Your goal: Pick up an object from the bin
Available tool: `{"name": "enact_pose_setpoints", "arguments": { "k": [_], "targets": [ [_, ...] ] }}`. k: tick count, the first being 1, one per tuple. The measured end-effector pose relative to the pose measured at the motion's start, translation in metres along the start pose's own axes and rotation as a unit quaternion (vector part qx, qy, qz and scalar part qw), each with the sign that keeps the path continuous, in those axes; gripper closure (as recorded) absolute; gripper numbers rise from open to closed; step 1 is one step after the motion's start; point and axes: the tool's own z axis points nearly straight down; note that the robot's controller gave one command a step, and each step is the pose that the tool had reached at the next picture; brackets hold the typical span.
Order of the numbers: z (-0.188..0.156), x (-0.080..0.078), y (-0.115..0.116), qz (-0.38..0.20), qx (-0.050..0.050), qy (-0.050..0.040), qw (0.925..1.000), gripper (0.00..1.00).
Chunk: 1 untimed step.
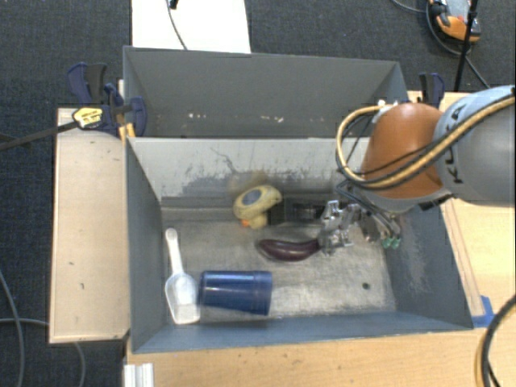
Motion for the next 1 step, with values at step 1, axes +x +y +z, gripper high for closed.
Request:
{"name": "enact_pose_setpoints", "arguments": {
  "k": [1],
  "targets": [
    [-0.0387, 0.0047, -0.0005, -0.074, -0.003, 0.007, 0.9972, 1.0]
  ]
}}
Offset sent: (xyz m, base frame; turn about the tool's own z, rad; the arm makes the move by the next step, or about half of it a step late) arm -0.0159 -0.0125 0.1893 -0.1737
